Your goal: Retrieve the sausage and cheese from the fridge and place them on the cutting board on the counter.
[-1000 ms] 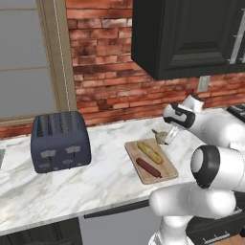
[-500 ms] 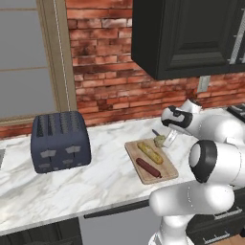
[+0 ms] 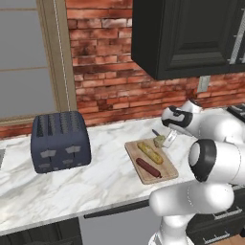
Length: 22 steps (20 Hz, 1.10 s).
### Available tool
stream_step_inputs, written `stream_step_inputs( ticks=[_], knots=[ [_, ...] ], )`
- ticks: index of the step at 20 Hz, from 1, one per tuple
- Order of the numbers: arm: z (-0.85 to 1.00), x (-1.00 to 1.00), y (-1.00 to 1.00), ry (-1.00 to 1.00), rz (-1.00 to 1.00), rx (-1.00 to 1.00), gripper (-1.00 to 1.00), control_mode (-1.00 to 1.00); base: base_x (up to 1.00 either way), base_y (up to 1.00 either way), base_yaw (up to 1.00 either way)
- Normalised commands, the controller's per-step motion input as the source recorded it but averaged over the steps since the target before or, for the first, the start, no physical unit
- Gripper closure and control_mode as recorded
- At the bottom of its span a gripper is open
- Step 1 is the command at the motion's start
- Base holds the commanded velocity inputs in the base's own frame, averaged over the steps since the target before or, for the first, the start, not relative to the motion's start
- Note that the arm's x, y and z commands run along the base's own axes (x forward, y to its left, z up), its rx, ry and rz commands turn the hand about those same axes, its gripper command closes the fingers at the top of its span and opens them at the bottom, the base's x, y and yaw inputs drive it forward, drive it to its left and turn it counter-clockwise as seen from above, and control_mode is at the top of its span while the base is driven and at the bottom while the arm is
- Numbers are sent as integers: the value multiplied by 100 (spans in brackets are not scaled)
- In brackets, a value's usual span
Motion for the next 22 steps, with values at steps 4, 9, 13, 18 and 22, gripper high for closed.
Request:
stream_step_inputs(
  ticks=[4,9,13,18,22],
  knots=[
    [-5,38,5,-2,0,0,100,-100,0,0,0],
    [-12,38,7,-8,0,0,100,-100,0,0,0],
    [-14,11,3,-10,0,0,100,-100,0,0,0],
    [-31,-14,4,-11,0,0,100,-100,0,0,0],
    [-1,-1,0,-4,0,0,100,-100,0,0,0]
  ],
)
